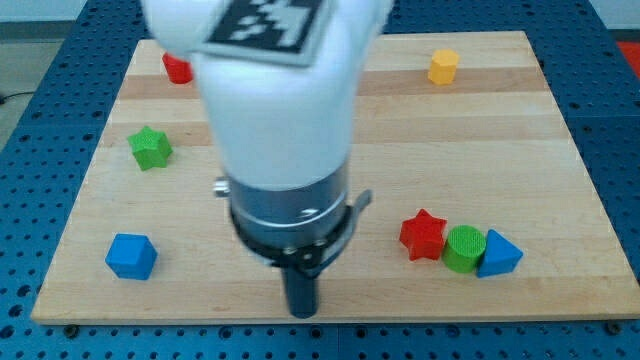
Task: Push the cube to the left of the red star
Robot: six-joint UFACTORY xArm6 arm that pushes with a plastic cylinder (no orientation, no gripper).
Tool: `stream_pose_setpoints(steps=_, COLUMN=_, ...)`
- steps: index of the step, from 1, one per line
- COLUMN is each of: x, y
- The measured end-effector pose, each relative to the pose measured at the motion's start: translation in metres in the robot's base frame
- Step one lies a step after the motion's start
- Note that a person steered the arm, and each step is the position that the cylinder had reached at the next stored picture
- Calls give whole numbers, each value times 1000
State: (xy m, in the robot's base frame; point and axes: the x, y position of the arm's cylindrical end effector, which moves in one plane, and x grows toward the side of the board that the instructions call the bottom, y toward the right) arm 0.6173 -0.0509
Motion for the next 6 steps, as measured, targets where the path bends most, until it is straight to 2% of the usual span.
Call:
stream_pose_setpoints(steps=1, x=-1, y=-150)
stream_pose_setpoints(steps=2, x=-14, y=-251)
stream_pose_setpoints(steps=3, x=-38, y=-210)
stream_pose_setpoints(steps=6, x=-74, y=27)
